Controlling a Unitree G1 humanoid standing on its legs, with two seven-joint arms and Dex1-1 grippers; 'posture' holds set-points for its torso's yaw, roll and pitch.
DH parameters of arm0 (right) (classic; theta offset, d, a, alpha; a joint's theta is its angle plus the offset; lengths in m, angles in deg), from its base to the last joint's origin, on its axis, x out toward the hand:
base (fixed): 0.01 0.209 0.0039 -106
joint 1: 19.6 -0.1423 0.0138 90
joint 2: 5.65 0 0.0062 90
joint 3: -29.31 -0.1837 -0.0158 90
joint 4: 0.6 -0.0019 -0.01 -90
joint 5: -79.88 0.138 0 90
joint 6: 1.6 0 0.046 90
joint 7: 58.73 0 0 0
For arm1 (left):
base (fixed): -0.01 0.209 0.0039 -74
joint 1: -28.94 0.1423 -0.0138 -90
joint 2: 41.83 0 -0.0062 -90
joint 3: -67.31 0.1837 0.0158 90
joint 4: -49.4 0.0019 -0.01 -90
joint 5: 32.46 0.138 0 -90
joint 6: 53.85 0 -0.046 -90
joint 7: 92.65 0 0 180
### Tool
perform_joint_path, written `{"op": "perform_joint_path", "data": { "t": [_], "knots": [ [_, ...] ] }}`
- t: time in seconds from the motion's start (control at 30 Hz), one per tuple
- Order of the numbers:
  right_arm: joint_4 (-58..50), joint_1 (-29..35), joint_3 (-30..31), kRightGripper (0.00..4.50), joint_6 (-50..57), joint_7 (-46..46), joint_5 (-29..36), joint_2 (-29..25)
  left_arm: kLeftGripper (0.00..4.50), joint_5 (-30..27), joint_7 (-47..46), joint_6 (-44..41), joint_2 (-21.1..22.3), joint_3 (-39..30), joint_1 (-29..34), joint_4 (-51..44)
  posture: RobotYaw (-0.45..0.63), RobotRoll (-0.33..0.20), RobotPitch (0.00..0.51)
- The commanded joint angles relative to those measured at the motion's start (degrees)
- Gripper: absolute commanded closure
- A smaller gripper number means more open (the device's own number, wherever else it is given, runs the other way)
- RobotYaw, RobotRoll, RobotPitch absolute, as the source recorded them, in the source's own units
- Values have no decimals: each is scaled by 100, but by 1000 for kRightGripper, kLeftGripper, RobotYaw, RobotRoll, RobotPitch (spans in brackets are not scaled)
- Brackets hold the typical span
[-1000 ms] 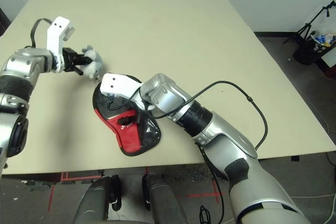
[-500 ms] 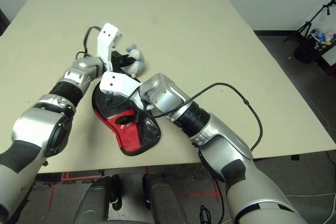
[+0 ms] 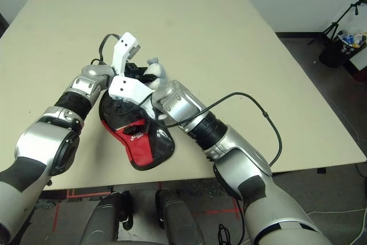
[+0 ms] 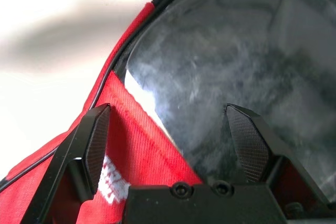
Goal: Store the ping-pong paddle in its case and zip it.
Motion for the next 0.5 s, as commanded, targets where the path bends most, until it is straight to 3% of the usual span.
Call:
{"op": "perform_joint_path", "data": {
  "t": [0.03,0.07,0.3,0.4,0.5],
  "knots": [
    [-526,205,-79,0,671,97,363,-260,341,-144,32,-72,16,-157,63,-173,-114,0,185],
    [-768,257,-133,0,885,132,506,-384,63,-217,6,-29,9,-243,49,-226,-117,0,184],
    [-1643,519,-579,0,1611,182,1276,-1229,25,-879,303,-775,-36,-689,-35,-853,-134,0,171],
    [-1365,210,-890,0,1539,216,1435,-1546,25,-1004,429,-1104,38,-650,78,-1287,-138,0,161],
    [-453,-294,-1132,0,1117,-146,1157,-1552,25,-987,522,-1330,184,-549,198,-1594,-147,0,156]
  ]
}}
